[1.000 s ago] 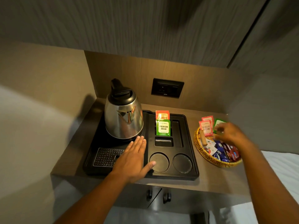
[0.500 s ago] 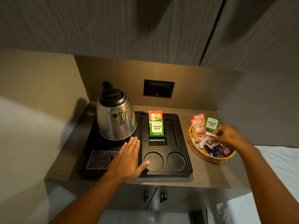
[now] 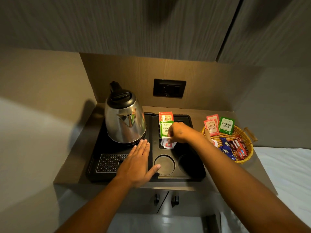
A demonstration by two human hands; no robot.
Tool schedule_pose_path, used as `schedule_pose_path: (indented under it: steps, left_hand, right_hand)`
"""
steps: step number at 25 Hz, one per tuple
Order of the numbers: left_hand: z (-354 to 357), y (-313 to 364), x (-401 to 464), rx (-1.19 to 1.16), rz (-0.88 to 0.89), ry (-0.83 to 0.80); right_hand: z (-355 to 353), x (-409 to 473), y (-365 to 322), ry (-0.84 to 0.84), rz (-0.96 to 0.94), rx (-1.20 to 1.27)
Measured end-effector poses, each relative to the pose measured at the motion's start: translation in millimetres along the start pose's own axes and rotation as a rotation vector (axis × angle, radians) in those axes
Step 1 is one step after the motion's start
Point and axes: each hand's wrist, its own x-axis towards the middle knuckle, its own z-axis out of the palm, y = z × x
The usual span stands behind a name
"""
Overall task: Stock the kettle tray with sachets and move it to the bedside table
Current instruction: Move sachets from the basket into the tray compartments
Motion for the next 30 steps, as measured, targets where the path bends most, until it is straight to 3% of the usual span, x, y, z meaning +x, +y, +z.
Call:
schedule_pose_path:
  steps: [3, 6, 8, 10, 18, 22, 30]
  left_hand:
    - [0.8, 0.0, 0.6, -0.015, 0.009, 0.029]
    - [2.5, -0.7, 2.0, -0.018, 0.01, 0.045]
    - [2.8, -0.6, 2.3, -0.017, 0.014, 0.045]
    - [1.3, -1.0, 2.8, -0.013, 0.011, 0.033]
    - [-0.4, 0.0, 0.2, -0.01, -0.003, 0.024]
    - [-1.3, -0.1, 1.0, -0.007, -0.004, 0.025]
    - [-0.8, 0.8, 2.4, -0.004, -0.019, 0.02]
  right_hand:
    - [-6.8, -17.5, 24.7, 0.2, 0.074, 0.153]
    - [-11.4, -46.5, 101.2, 0.493, 0.396, 0.212]
    - [-9.2, -66.9, 142.5, 0.42, 0.621, 0.15]
    - [-3.8, -75.9, 157.3, 0.268, 0.7, 0.147]
    - [-8.9, -70.2, 147.3, 0.254, 0.729, 0.098]
    - [-32.1, -76.1, 152.5, 0.306, 0.76, 0.217]
    - [-25.6, -2.6, 46.6, 0.368, 0.449, 0.393]
